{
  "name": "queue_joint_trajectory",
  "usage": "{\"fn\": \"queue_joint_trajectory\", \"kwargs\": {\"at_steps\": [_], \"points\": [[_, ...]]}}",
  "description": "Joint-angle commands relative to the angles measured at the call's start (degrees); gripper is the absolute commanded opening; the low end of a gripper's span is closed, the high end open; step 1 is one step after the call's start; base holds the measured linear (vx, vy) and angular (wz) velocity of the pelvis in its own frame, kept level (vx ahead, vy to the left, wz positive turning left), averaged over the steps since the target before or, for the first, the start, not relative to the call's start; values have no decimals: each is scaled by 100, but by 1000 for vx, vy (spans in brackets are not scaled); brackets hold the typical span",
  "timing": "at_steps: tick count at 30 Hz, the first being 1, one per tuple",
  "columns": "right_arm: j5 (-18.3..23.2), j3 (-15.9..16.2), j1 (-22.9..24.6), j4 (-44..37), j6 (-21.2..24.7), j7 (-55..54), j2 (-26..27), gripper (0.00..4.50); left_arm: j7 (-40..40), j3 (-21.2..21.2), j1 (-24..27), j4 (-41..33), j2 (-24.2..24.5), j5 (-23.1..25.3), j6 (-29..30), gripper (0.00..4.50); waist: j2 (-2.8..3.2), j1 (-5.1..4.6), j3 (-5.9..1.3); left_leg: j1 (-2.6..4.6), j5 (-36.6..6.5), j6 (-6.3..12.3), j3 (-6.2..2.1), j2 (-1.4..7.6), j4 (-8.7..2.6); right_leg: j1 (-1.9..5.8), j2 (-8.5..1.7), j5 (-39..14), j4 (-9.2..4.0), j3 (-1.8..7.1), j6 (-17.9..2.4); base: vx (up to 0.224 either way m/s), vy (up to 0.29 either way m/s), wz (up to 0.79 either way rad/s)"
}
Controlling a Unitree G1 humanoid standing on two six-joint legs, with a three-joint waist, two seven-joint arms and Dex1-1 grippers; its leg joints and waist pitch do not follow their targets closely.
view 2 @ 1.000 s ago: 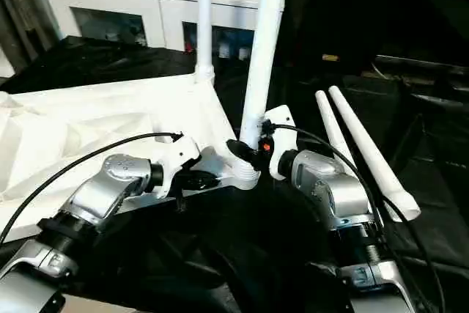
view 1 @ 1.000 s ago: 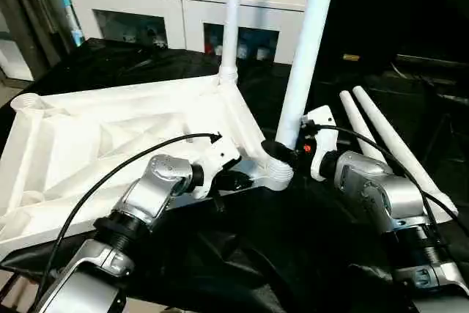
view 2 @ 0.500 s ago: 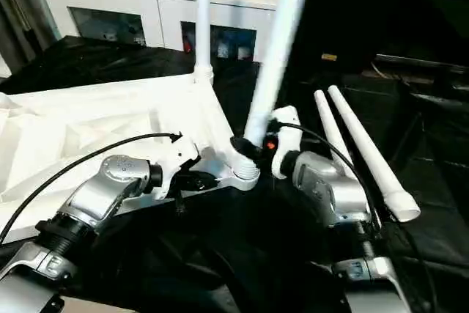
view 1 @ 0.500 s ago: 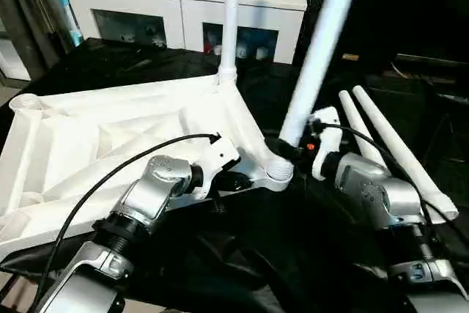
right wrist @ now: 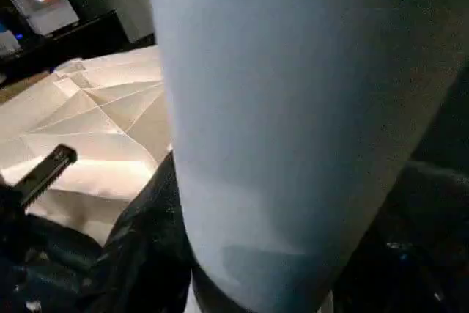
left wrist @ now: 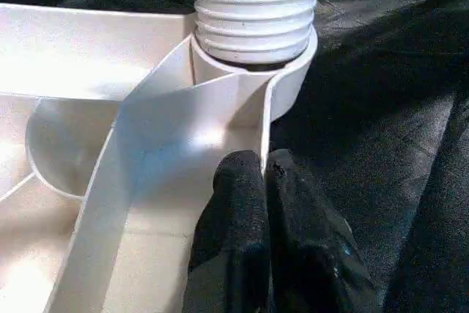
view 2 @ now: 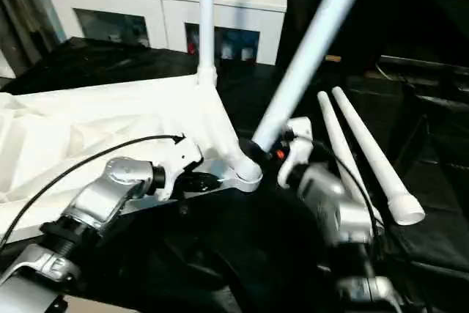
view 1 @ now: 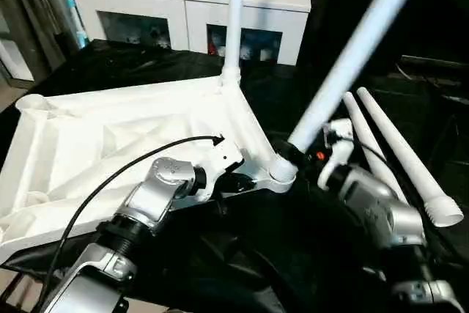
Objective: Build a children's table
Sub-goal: Insert table leg to table base
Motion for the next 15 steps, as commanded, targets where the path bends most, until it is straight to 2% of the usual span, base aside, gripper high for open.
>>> {"fn": "queue_joint_trajectory", "kwargs": {"at_steps": [1, 3, 4, 5, 6, 8, 9, 10, 12, 14, 15], "points": [[-392, 171, 410, 233, -30, -93, -21, 191, 389, 220, -57, 189, -39, -19, -68, 0, -21, -18, -252, 78, -2390, -48, -99, 179, -470, 125, -292, -3185, -611, 179, -595, 0, 0, 0], [-406, 179, 483, 92, -85, -104, -2, 191, 403, 228, -74, 211, -35, -8, -84, 0, -18, -21, -249, 77, -2423, -34, -107, 182, -480, 122, -290, -3210, -616, 179, -583, 0, 0, 0], [-410, 181, 501, 58, -101, -106, 3, 191, 407, 230, -79, 219, -34, -6, -90, 0, 49, -11, -243, 75, -2449, -48, -120, 183, -491, 125, -295, -3207, -616, 179, -573, 0, 0, 0], [-457, 235, 509, -3, -123, -108, -13, 191, 406, 231, -85, 228, -30, -2, -98, 0, 26, -28, -246, 79, -2503, -59, -118, 187, -495, 117, -279, -3175, -625, 173, -563, 0, 0, 0], [-580, 396, 470, -63, -151, -93, -62, 191, 364, 217, -86, 239, -17, 16, -126, 0, 25, -34, -254, 68, -2483, -50, -121, 180, -504, 139, -276, -3103, -614, 168, -582, 0, 0, 0], [-614, 448, 453, -73, -159, -88, -77, 191, 344, 213, -85, 244, -13, 27, -138, 0, 28, -41, -256, 73, -2461, -36, -114, 184, -511, 138, -278, -3058, -620, 170, -598, 0, 0, 0], [-753, 588, 368, 2, -219, -64, -127, 191, 290, 187, -82, 258, -2, 44, -187, 0, 39, -39, -266, 87, -2440, -21, -110, 185, -509, 136, -285, -3009, -627, 171, -629, 0, 0, 0], [-939, 766, 259, 101, -280, -18, -191, 191, 227, 151, -70, 256, 14, 56, -241, 0, 29, -56, -258, 57, -2417, -22, -116, 184, -520, 153, -278, -2954, -620, 165, -644, 0, 0, 0], [-1034, 866, 186, 160, -310, 29, -225, 191, 173, 125, -58, 241, 26, 58, -279, 0, 35, -71, -250, 60, -2473, -28, -112, 180, -520, 143, -274, -3000, -626, 163, -639, 0, 0, 0], [-1125, 1050, -66, 369, -227, 259, -261, 191, 43, 77, -23, 165, 54, 40, -315, 0, 34, -113, -247, 64, -2618, -29, -128, 169, -510, 142, -281, -3229, -641, 146, -607, 0, 0, 0], [-1175, 1117, -156, 447, -231, 368, -270, 191, 10, 70, -22, 150, 57, 30, -319, 0, 30, -123, -239, 82, -2685, -24, -130, 172, -500, 117, -289, -3375, -663, 139, -576, 0, 0, 0]]}}
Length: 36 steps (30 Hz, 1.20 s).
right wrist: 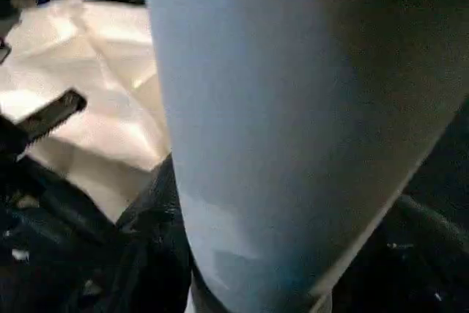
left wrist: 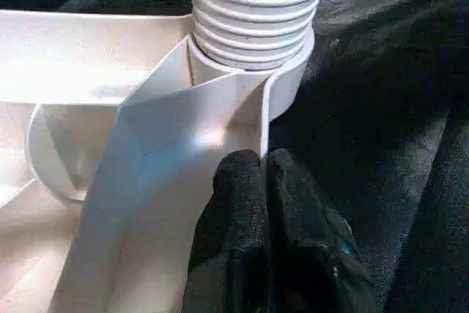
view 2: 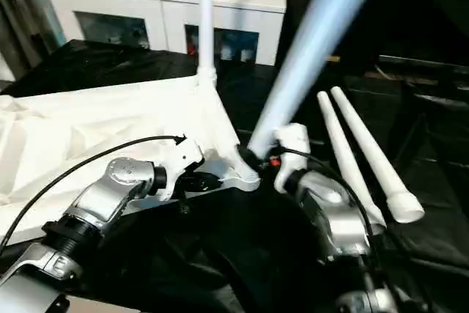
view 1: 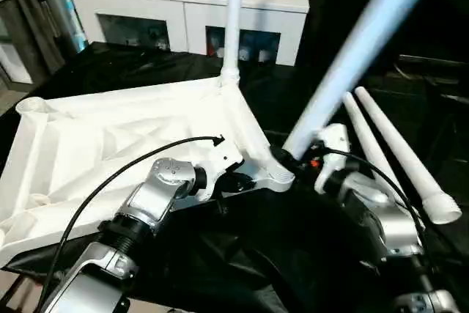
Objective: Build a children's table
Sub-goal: Insert table leg to table base, then rotate leg to tighten
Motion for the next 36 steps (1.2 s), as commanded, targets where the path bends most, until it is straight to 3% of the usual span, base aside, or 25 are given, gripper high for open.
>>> {"fn": "queue_joint_trajectory", "kwargs": {"at_steps": [1, 3, 5, 6, 8, 13, 14, 19, 23, 29, 36], "points": [[-262, 388, 92, 478, 321, 299, -20, 191, -27, 53, -5, -24, -11, 3, -92, 0, 1, -26, -216, 93, -2720, -30, -120, 174, -454, 88, -291, -3443, -596, 156, -563, 0, 0, 0], [-265, 452, 15, 558, 372, 466, -34, 191, -113, 38, 4, -67, 16, -19, -99, 0, -33, -33, -220, 83, -2711, -30, -126, 178, -457, 95, -292, -3473, -610, 153, -524, 0, 0, 0], [-204, 496, -90, 718, 340, 779, -52, 191, -388, -23, 58, -181, 124, -73, -193, 0, -18, -24, -232, 75, -2646, -11, -131, 191, -465, 107, -301, -3305, -575, 168, -595, 0, 0, 0], [-181, 511, -111, 756, 311, 895, -75, 191, -493, -43, 81, -233, 169, -97, -234, 0, -91, -37, -239, 46, -2572, 22, -121, 201, -470, 124, -296, -3159, -559, 173, -636, 0, 0, 0], [-170, 532, -140, 817, 265, 1000, -100, 191, -571, -61, 99, -274, 206, -121, -272, 0, -43, -14, -250, 55, -2421, 49, -106, 213, -474, 122, -301, -2874, -523, 201, -746, 0, 0, 0], [63, 723, 18, 558, 320, 2127, -446, 191, -1369, -185, 210, -639, 590, -294, -622, 0, -53, 31, -282, 49, -2131, 121, -79, 241, -478, 176, -281, -2030, -417, 222, -1044, 0, 0, 0], [52, 745, 37, 543, 295, 2262, -491, 191, -1493, -197, 228, -690, 646, -317, -662, 0, -48, 40, -296, 48, -1952, 167, -63, 250, -475, 191, -270, -1615, -373, 233, -1180, 0, 0, 0], [-17, 858, 153, 457, 64, 2700, -661, 191, -1567, -153, 188, -710, 759, -275, -738, 0, -31, 55, -329, 44, -1471, 248, -37, 235, -436, 251, -265, -814, -279, 221, -1466, 0, 0, 0], [-118, 1008, 238, 390, -153, 2922, -791, 191, -1706, -131, 153, -708, 869, -274, -797, 0, -42, 84, -318, 56, -1409, 295, -21, 237, -431, 260, -271, -826, -283, 225, -1497, 0, 0, 0], [-283, 1085, 288, 364, -404, 2950, -791, 191, -1622, -79, 62, -538, 920, -160, -886, 0, -39, 111, -296, 85, -1804, 118, -37, 250, -467, 236, -273, -1466, -336, 230, -1328, 0, 0, 0], [-279, 1092, 255, 529, -535, 2916, -721, 191, -1642, -38, 85, -527, 918, -174, -895, 0, -42, 132, -306, 80, -1681, 151, -34, 246, -457, 241, -268, -1311, -317, 230, -1349, 0, 0, 0]]}}
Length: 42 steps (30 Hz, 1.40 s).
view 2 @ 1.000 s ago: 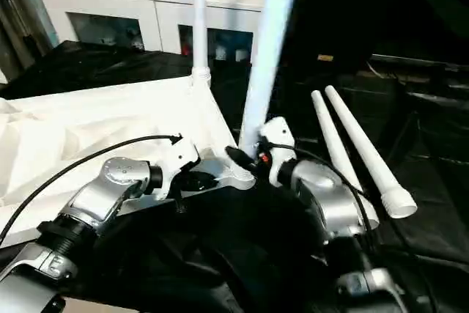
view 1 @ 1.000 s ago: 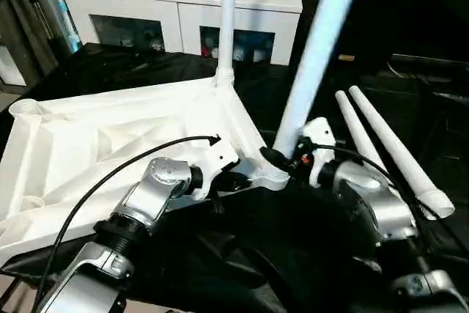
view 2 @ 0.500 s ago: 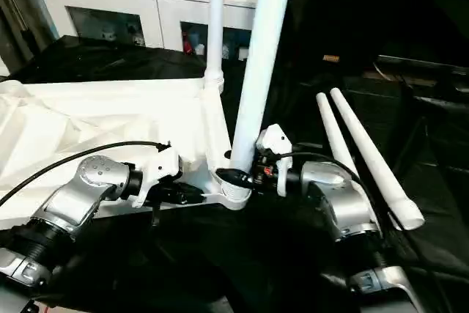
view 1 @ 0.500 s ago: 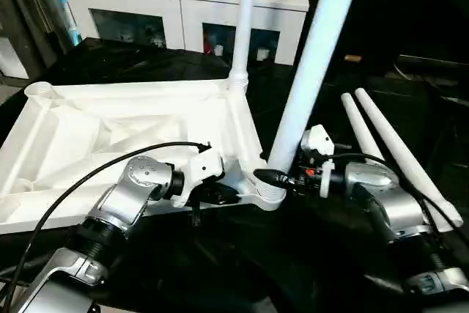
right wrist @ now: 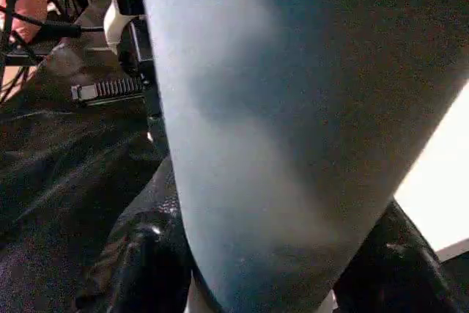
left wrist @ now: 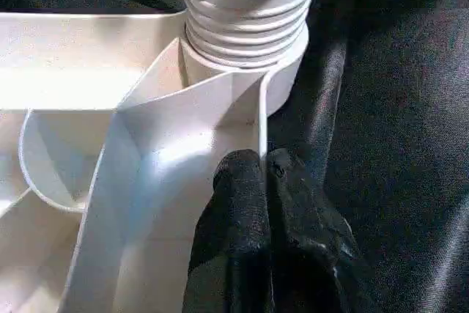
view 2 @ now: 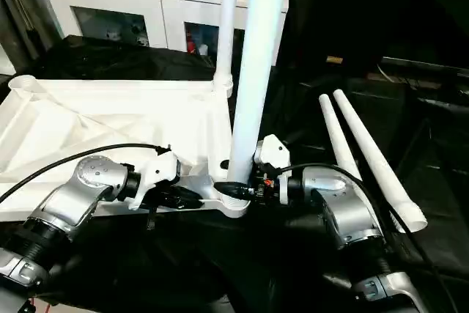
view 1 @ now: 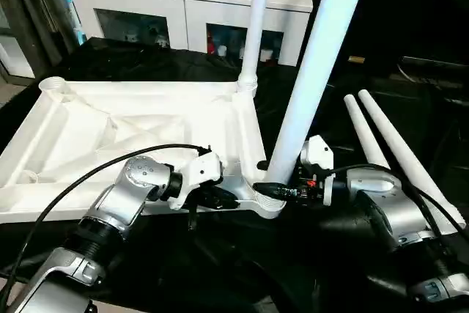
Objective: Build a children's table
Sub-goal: Rotate leg to tighten
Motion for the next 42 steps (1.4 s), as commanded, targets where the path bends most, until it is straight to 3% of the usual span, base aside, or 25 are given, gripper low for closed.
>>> {"fn": "queue_joint_trajectory", "kwargs": {"at_steps": [1, 6, 8, 10, 11, 13, 15, 16, 18, 19, 22, 24, 27, 29, 32, 34, 39, 42], "points": [[-380, 473, 258, 522, 143, 136, -2, 191, 3, 137, -162, -125, 11, -75, -81, 0, 19, 0, -275, 66, -1694, 154, -42, 230, -403, 243, -284, -1346, -334, 231, -1286, 0, 0, 0], [-369, 412, 213, 667, 103, 140, 66, 191, -126, 172, -140, -137, -9, -214, -22, 0, 28, -7, -277, 64, -1697, 144, -46, 227, -403, 245, -283, -1372, -330, 231, -1275, 0, 0, 0], [-409, 354, 153, 811, 45, -39, 142, 191, 64, 194, -186, -53, -71, -148, 17, 0, 26, -15, -280, 61, -1678, 142, -44, 224, -400, 244, -284, -1346, -324, 230, -1293, 0, 0, 0], [-509, 133, 3, 1157, -149, -759, 403, 191, 684, 297, -348, 201, -283, 21, 146, 0, 32, -42, -248, 70, -1872, 72, -39, 215, -410, 206, -289, -1665, -363, 233, -1253, 0, 0, 0], [-542, 10, -71, 1335, -238, -1153, 550, 191, 1021, 356, -452, 343, -413, 94, 230, 0, -13, -49, -245, 92, -2021, 0, -51, 206, -413, 203, -295, -2045, -402, 217, -1150, 0, 0, 0], [-540, -62, -110, 1431, -242, -1357, 634, 191, 1239, 384, -520, 433, -496, 151, 271, 0, 10, -58, -233, 123, -2199, -81, -70, 198, -411, 168, -306, -2525, -457, 212, -989, -55, -2, 0], [-651, -89, -182, 1602, -237, -1753, 735, 191, 1570, 404, -624, 555, -619, 250, 385, 0, 0, -92, -214, 85, -2276, -111, -98, 203, -439, 181, -301, -2731, -473, 193, -868, -26, 2, -1], [-805, -124, -305, 1869, -140, -2371, 915, 191, 2207, 468, -828, 794, -889, 396, 605, 0, -3, -112, -212, 116, -2399, -143, -97, 193, -426, 137, -298, -2916, -497, 191, -792, 0, 0, 0], [-827, -275, -507, 2240, 39, -3113, 1193, 191, 2953, 635, -1070, 1074, -1296, 410, 984, 0, -21, -125, -205, 129, -2483, -167, -109, 168, -403, 125, -310, -3206, -548, 164, -711, -52, 10, -1], [-827, -279, -515, 2254, 41, -3128, 1202, 191, 2974, 639, -1077, 1083, -1307, 410, 993, 0, 1, -129, -206, 136, -2489, -167, -108, 164, -396, 123, -310, -3266, -557, 159, -690, -55, 10, -1], [-764, -451, -770, 2675, 283, -3673, 1442, 191, 3361, 665, -1212, 1250, -1593, 439, 1194, 0, -16, -135, -203, 136, -2621, -88, -133, 146, -378, 104, -311, -3548, -635, 110, -533, 0, 0, 0], [-686, -653, -1063, 3131, 391, -4126, 1670, 191, 3613, 633, -1257, 1320, -1853, 509, 1355, 0, 43, -155, -190, 134, -2764, -74, -132, 148, -383, 70, -292, -3535, -661, 104, -519, 0, 0, 0], [-549, -886, -1300, 3428, 479, -4393, 1878, 191, 3723, 579, -1271, 1374, -2005, 576, 1388, 0, 36, -184, -194, 140, -2881, -90, -166, 133, -371, 84, -300, -3687, -687, 44, -442, 0, 0, 0], [-503, -967, -1386, 3496, 535, -4413, 1953, 191, 3665, 547, -1259, 1359, -2028, 567, 1360, 0, 64, -192, -193, 150, -3017, -75, -184, 143, -388, 88, -296, -3642, -714, 10, -411, 0, 0, 0], [-566, -896, -1443, 3483, 606, -4086, 1996, 191, 3377, 410, -1161, 1170, -1886, 575, 1175, 0, 84, -190, -201, 105, -3019, -84, -203, 182, -449, 144, -313, -3233, -679, -3, -520, 0, 0, 0], [-597, -824, -1446, 3435, 644, -3784, 1960, 191, 3188, 382, -1103, 1060, -1800, 544, 1066, 0, 70, -182, -202, 119, -3083, -94, -203, 185, -451, 134, -329, -3173, -673, 4, -575, 0, 0, 0], [-635, -589, -1420, 3242, 711, -2814, 1701, 191, 2652, 356, -956, 801, -1542, 436, 950, 0, 47, -143, -223, 64, -2680, -22, -157, 212, -463, 184, -354, -2560, -576, 81, -846, 0, 0, 0], [-592, -254, -1252, 2763, 920, -1680, 1271, 191, 1889, 270, -776, 563, -1166, 287, 478, 0, 39, -106, -248, 37, -2358, 105, -122, 216, -442, 235, -345, -2133, -516, 111, -988, 0, 0, 0]]}}
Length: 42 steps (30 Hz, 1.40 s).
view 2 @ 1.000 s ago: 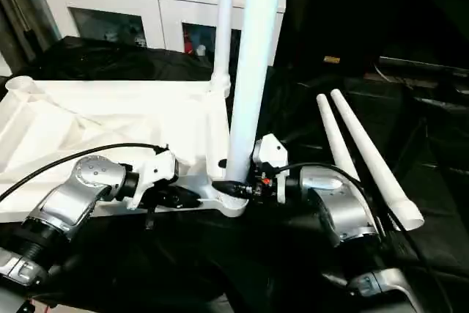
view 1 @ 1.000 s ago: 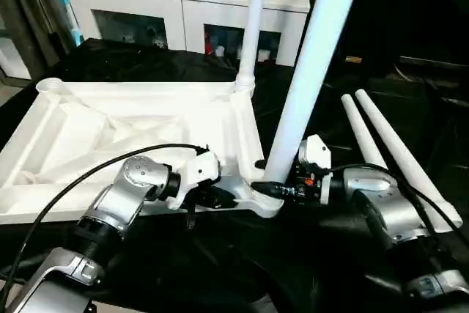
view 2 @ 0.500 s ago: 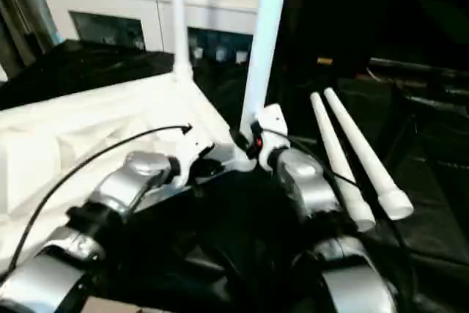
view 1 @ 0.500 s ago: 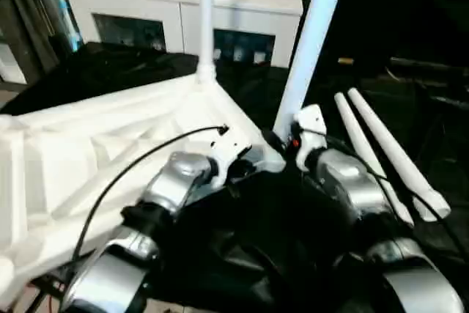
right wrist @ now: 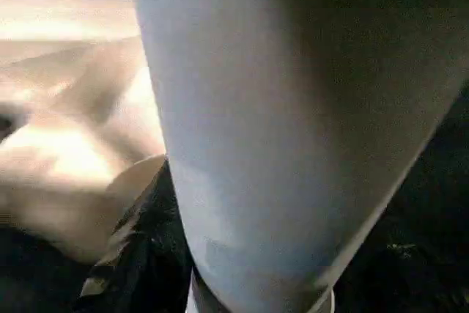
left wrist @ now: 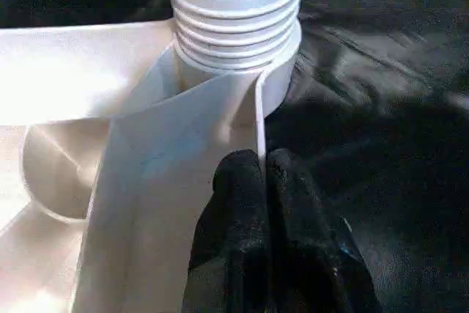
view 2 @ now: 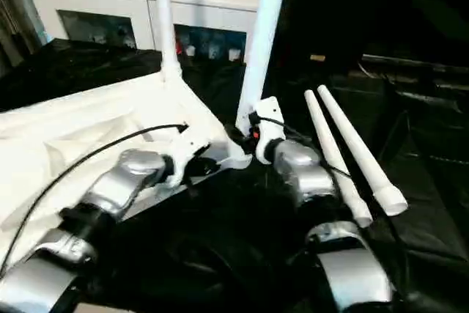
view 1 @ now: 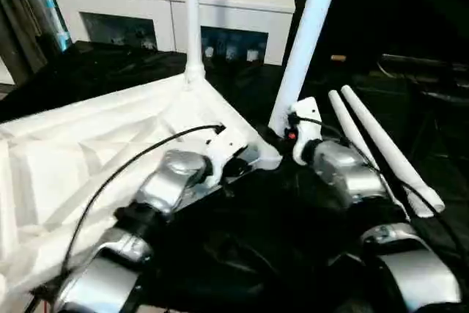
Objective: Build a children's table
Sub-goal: Rotate leg to tighten
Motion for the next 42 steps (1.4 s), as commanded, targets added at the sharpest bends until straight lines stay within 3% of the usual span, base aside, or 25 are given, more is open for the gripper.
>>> {"fn": "queue_joint_trajectory", "kwargs": {"at_steps": [1, 3, 5, 10, 11, 13, 16, 20, 28, 33, 35, 42], "points": [[-61, 595, 380, 282, 590, 788, 160, 191, -306, -49, -128, -337, -12, -125, -399, 0, 54, 33, -286, 41, -2270, 123, -48, 214, -459, 202, -323, -2015, -390, 254, -1000, 0, 0, 0], [-38, 730, 480, 54, 658, 1266, -35, 191, -700, -81, -36, -461, 154, -231, -574, 0, 56, 54, -297, 64, -2052, 146, -20, 222, -450, 207, -307, -1674, -341, 261, -1176, 0, 0, 0], [-1, 939, 661, -301, 739, 1955, -329, 191, -1291, -131, 98, -643, 399, -376, -754, 0, 54, 69, -288, 59, -1933, 170, -3, 232, -446, 211, -307, -1569, -327, 265, -1225, 52, -27, 6], [-68, 1240, 968, -839, 615, 2673, -672, 191, -1695, -78, 150, -648, 670, -439, -962, 0, 58, 161, -328, 50, -1255, 271, 44, 252, -389, 262, -284, -594, -164, 272, -1484, 36, -13, 2], [-16, 1364, 1121, -1161, 673, 2945, -809, 191, -1868, -38, 134, -596, 775, -500, -1060, 0, 37, 179, -333, 58, -1182, 294, 53, 252, -377, 267, -281, -503, -151, 270, -1507, 0, 0, 0], [13, 1401, 1173, -1287, 727, 3035, -849, 191, -1918, -19, 124, -569, 807, -524, -1087, 0, 49, 214, -332, 62, -1055, 352, 65, 258, -374, 268, -279, -342, -124, 268, -1547, 0, 0, 0], [37, 1396, 1267, -1438, 687, 3077, -848, 191, -1985, 37, 87, -474, 869, -512, -1178, 0, 43, 247, -317, 72, -1182, 286, 69, 264, -389, 266, -294, -650, -151, 262, -1501, 0, 0, 0], [51, 1357, 1327, -1530, 695, 3121, -830, 191, -2046, 73, 58, -422, 898, -515, -1229, 0, 50, 256, -294, 101, -1592, 41, 63, 269, -424, 243, -309, -1386, -230, 279, -1278, 0, 0, 0], [91, 1260, 1394, -1650, 666, 2939, -770, 191, -1953, 99, 34, -311, 826, -439, -1309, 0, 38, 267, -313, 90, -1377, 70, 67, 260, -407, 259, -295, -1008, -185, 276, -1331, 0, 0, 0], [129, 1121, 1492, -1677, 508, 2743, -706, 191, -1765, 150, 8, -211, 782, -377, -1320, 0, 20, 286, -301, 103, -1477, 60, 67, 259, -412, 250, -310, -1323, -219, 280, -1247, 0, 0, 0], [164, 948, 1564, -1631, 438, 2465, -632, 191, -1715, 195, -7, -174, 782, -385, -1320, 0, 32, 298, -295, 108, -1545, 25, 61, 260, -422, 242, -318, -1449, -234, 285, -1195, 0, 0, 0], [222, 836, 1728, -1731, 401, 2378, -639, 191, -1717, 224, -2, -158, 791, -391, -1327, 0, 68, 283, -270, 153, -2010, -95, 32, 257, -458, 220, -313, -2022, -314, 280, -1024, 0, 0, 0]]}}
